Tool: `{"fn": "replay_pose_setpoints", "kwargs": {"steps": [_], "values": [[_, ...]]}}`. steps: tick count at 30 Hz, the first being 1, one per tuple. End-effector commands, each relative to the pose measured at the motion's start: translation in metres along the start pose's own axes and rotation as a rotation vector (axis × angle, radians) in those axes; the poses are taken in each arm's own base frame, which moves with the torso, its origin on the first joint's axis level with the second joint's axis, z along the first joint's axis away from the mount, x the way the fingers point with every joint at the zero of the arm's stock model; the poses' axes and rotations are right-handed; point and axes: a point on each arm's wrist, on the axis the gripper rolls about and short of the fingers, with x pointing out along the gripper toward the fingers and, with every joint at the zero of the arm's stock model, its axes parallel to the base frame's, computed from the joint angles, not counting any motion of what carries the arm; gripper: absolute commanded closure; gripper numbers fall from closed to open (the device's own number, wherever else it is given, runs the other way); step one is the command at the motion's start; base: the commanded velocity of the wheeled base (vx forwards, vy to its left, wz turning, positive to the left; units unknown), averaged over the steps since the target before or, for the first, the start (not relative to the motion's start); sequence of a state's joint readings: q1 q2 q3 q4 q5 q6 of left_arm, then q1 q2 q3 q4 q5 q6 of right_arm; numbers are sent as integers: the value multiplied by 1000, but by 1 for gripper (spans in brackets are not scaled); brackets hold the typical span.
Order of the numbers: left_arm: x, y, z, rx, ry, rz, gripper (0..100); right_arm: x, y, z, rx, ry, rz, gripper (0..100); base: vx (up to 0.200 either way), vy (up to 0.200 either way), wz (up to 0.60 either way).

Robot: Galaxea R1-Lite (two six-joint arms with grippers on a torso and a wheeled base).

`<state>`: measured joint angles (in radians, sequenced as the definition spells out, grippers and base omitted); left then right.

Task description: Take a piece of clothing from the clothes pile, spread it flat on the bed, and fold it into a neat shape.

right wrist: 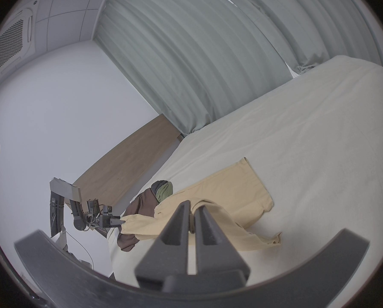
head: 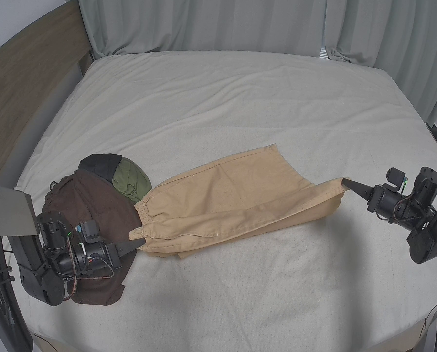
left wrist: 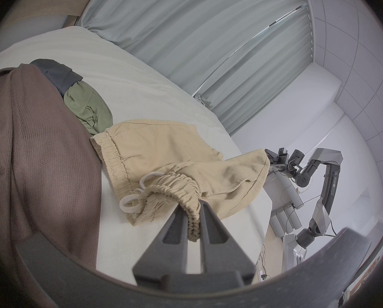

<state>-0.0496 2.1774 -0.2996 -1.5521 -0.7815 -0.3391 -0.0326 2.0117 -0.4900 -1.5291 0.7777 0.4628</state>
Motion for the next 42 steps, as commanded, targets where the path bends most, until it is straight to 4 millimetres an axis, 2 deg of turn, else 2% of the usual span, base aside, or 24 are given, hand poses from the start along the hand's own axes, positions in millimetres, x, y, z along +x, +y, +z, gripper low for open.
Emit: {"fn": "replay_pose_setpoints", "kwargs": {"steps": [1,20,31,42], "values": [[0,1,2,-5,-7,5,100,3,-1,6,-16,-17,9,100,0,0,0],[3,5,10,-51,-58,52,100,47,-10,40,-20,-32,58,100,0,0,0],[5,6,13,-54,-72,63,100,69,-9,55,-23,-25,84,100,0,0,0],[10,9,18,-111,-102,80,100,97,-21,50,-8,-10,85,100,0,0,0]]}}
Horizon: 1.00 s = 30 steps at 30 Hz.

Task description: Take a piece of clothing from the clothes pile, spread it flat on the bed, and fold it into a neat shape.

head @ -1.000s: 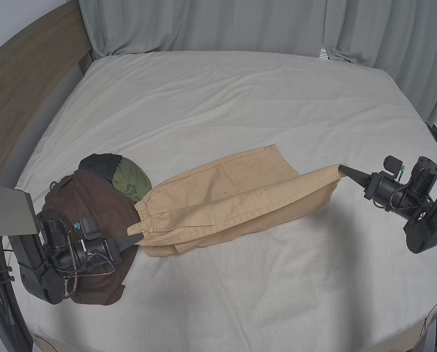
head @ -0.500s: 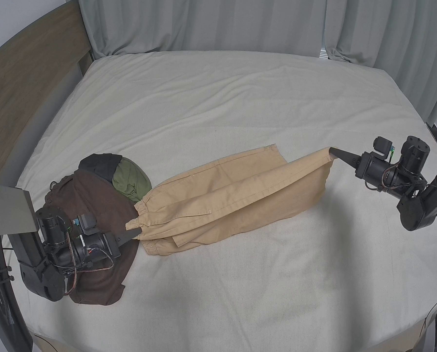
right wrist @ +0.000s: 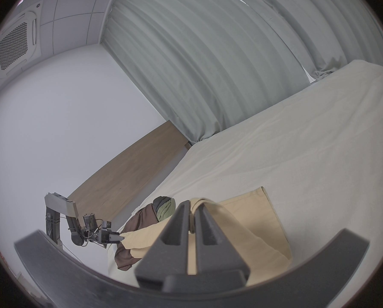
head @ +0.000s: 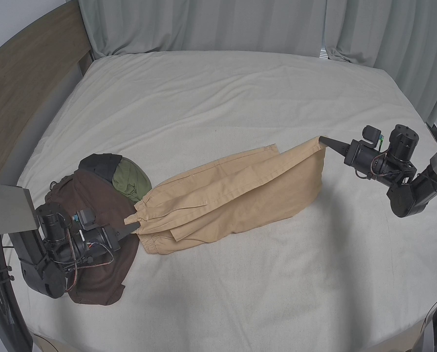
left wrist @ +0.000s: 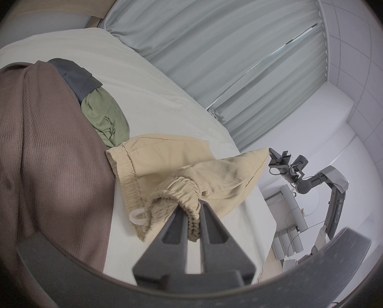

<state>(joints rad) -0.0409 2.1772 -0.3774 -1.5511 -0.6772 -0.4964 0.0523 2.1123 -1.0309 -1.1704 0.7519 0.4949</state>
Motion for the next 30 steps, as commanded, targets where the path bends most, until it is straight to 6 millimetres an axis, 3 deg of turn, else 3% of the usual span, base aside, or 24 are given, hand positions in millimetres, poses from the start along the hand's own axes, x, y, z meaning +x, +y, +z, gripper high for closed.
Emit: {"fn": "replay_pose_setpoints", "kwargs": {"steps": [1,10,30], "values": [[3,1,1,-5,-4,0,100,12,-8,-9,18,21,4,100,0,0,0],[6,4,4,-28,-16,-2,100,29,-14,-8,11,9,-4,100,0,0,0],[27,33,2,-54,-40,40,100,58,-28,-4,20,6,-22,100,0,0,0]]}}
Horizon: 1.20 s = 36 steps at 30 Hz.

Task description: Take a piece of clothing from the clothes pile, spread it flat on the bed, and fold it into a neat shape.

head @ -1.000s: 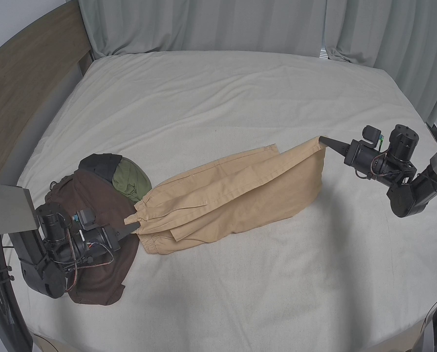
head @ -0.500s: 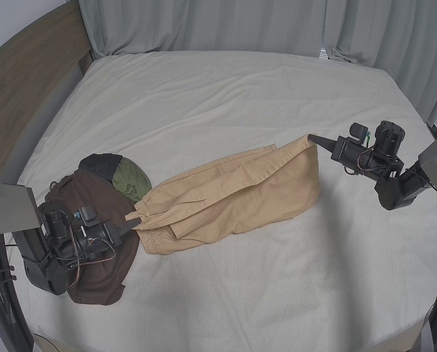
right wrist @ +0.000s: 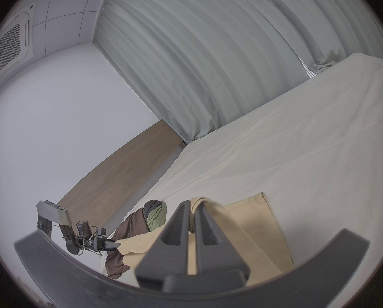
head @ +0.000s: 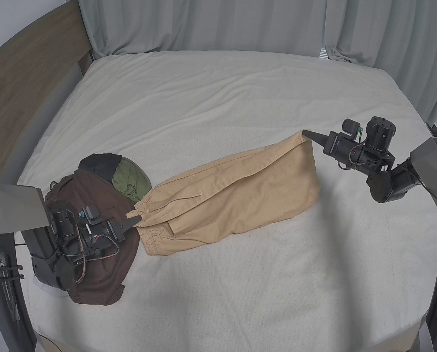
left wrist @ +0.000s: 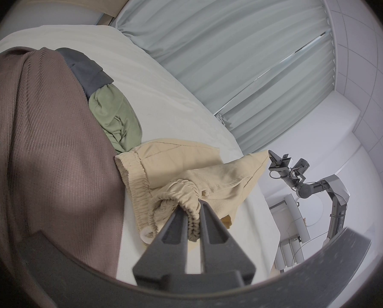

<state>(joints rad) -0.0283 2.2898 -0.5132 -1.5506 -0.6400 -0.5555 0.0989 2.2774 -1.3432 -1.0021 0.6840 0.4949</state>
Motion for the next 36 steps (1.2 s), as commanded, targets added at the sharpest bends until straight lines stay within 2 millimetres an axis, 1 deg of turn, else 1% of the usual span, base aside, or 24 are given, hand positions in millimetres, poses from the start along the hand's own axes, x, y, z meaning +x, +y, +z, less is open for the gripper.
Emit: {"fn": "replay_pose_setpoints", "kwargs": {"steps": [1,5,10,17,22,26,30,31,36], "values": [[2,7,-1,-16,-1,10,100,6,-3,-5,5,9,1,100,0,0,0],[2,10,2,-27,-15,13,100,11,-7,-5,8,12,0,100,0,0,0],[7,16,1,-31,-15,15,100,16,-8,-7,14,19,3,100,0,0,0],[14,15,8,-11,-38,-5,100,22,-16,-12,20,25,-2,100,0,0,0],[17,20,7,-26,-36,-3,100,26,-28,-23,29,27,-29,100,0,0,0],[18,20,9,-23,-44,-6,100,33,-30,-26,21,11,-29,100,0,0,0],[20,20,11,-14,-53,-10,100,35,-27,-26,21,14,-24,100,0,0,0],[21,21,11,-14,-53,-10,0,36,-27,-27,22,15,-25,0,0,0,0],[26,27,15,-9,-86,12,0,45,-24,-12,-18,-60,-45,0,0,0,0]]}}
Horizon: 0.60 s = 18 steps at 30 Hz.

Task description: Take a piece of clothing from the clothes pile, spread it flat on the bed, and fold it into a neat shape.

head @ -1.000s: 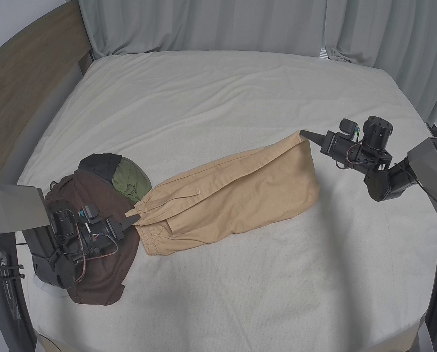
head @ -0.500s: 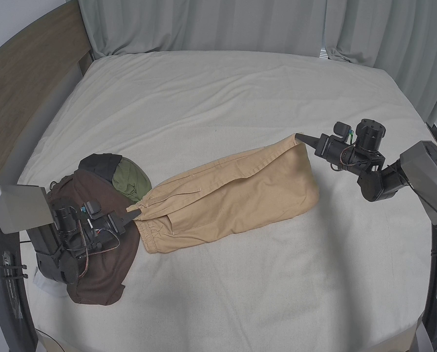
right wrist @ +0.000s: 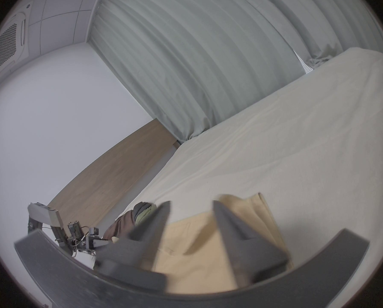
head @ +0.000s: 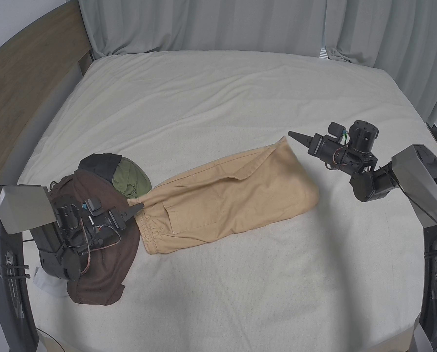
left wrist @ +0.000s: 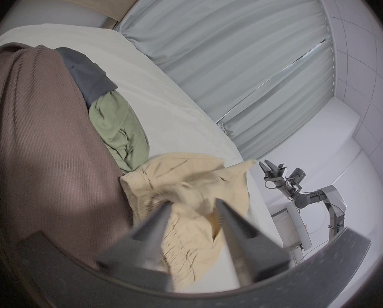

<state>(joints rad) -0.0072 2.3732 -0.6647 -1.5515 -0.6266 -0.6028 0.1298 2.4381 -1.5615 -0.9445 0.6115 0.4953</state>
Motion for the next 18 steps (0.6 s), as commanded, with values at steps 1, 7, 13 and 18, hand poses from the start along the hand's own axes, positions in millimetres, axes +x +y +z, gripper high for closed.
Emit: {"fn": "replay_pose_setpoints", "kwargs": {"steps": [1,7,13,18], "values": [[5,5,2,4,-27,21,0,8,0,6,-22,-48,-16,0,0,0,0],[-1,1,8,9,-42,25,0,2,7,13,-12,-48,-19,0,0,0,0],[-8,-12,13,22,-44,7,0,-17,26,20,17,-34,-22,0,0,0,0],[-19,-28,16,36,-31,-23,0,-48,33,0,76,41,13,0,0,0,0]]}}
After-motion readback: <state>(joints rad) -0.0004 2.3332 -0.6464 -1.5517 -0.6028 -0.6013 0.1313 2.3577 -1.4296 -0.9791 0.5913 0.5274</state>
